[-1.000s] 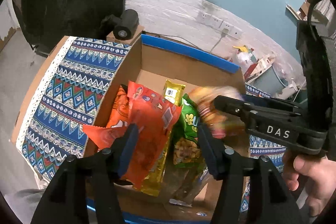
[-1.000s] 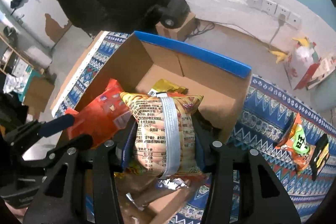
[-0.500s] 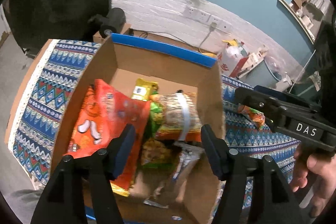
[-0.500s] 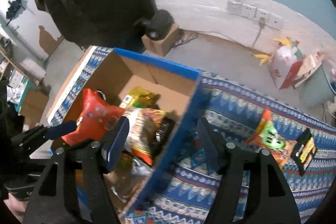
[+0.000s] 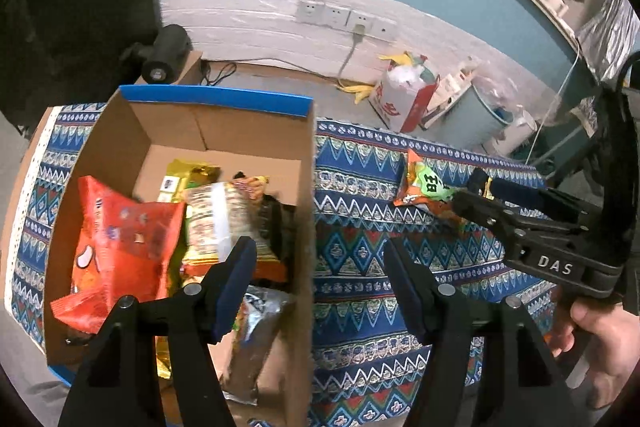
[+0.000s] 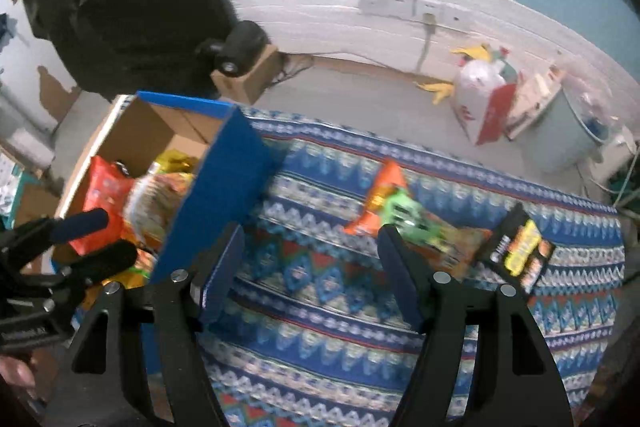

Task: Organize snacks
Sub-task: 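Move both tools back to the last two bags on the cloth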

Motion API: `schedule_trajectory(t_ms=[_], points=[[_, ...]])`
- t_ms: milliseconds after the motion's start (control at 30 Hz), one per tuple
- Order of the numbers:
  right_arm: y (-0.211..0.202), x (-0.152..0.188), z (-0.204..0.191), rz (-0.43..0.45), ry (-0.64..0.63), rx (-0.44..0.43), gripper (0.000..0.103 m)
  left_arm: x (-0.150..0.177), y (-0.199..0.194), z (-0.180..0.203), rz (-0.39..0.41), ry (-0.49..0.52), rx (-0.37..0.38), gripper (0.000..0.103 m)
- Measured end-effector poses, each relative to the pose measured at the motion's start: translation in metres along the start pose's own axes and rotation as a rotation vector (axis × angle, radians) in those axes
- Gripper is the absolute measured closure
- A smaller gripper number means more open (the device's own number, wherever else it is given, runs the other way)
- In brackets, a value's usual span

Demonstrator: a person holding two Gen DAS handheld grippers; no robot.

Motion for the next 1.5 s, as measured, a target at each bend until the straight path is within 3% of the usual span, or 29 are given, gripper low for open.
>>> schedule_trajectory(t_ms=[333,467,867,1033,1333,1500], points=[[0.005,0.017,0.064,-0.06,0.032,0.067,0.028,-0.014,0.028,0.038,-0.048,0.021,-0.017,0.036],[0.014,0.013,0.09,-0.102,0.004,0.139,0.028,-0.026,0.047,0.059,-0.066,0.066,-0.047,0.036],[0.062,0.007,0.149,-0.179,0.021,0.216,0.028,-0.038,0.116,0.099,-0.159,0.083,-0.066,0.035],[0.074,0.011,0.158,-0.187,0.024,0.231,0.028,-0.033,0.135,0.099,-0.209,0.0,-0.027,0.035],[0.09,0.024,0.149,-0.22,0.013,0.218,0.028,-0.02,0.139,0.095,-0.254,-0.033,-0.022,0.035],[0.09,0.038,0.136,-0.264,0.056,0.157,0.028,-0.01,0.136,0.086,-0.266,-0.075,-0.009,0.033]])
Point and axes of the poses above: each gripper's, at about its wrist camera, not at the fingertips, and y roughly the way its jaws point, z to its right, x to its underside, the point moved 5 cm from there along y, roughly the way its jaws point, and after that the axes turned 4 degrees about -y, right-handed, at the moved point
